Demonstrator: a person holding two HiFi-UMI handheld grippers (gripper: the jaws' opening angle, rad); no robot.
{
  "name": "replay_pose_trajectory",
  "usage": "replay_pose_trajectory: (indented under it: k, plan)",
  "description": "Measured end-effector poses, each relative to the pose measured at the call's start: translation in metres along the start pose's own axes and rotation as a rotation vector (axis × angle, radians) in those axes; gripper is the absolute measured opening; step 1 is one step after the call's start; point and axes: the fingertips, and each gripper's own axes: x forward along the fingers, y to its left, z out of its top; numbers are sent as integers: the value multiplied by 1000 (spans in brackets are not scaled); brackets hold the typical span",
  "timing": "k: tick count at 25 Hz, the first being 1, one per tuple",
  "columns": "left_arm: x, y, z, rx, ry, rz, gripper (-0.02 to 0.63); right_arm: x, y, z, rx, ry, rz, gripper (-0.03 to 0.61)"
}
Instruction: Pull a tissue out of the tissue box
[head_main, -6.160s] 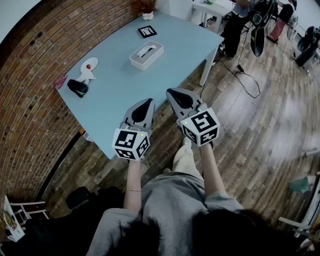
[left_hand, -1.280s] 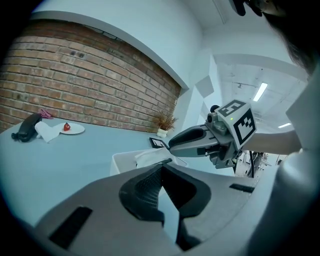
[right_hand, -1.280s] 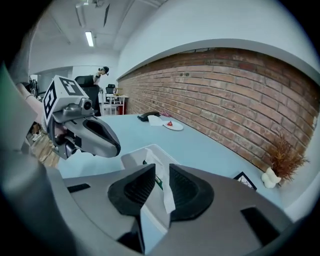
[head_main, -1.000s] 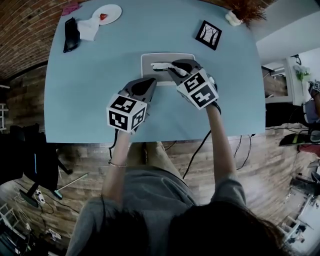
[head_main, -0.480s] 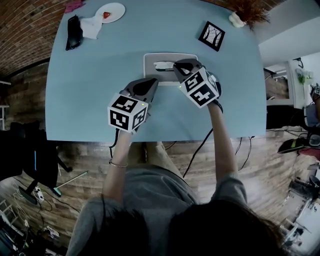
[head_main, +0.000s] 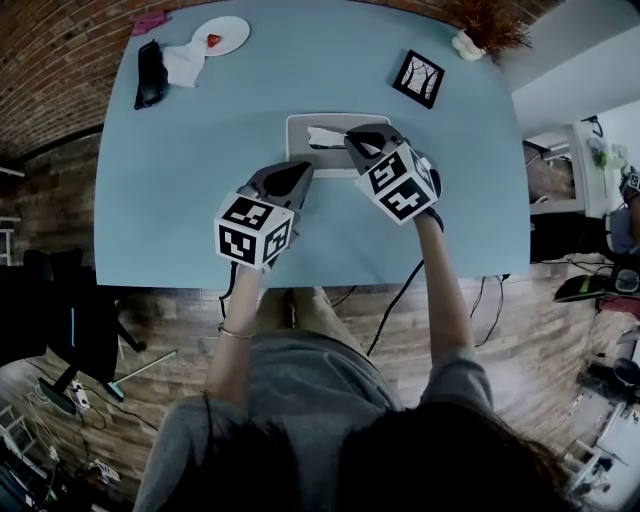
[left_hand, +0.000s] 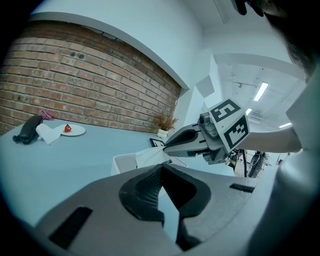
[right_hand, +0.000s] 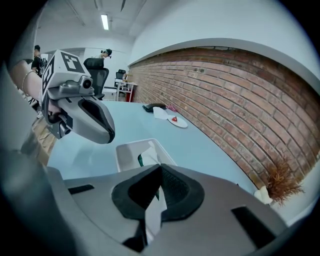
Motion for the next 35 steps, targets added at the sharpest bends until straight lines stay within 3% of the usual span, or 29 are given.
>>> replay_pose_trajectory:
  k: [35]
  plan:
    - [-26,-21,49,86,-85,-19,3,-66,-16,36,-9,-94,-128,0]
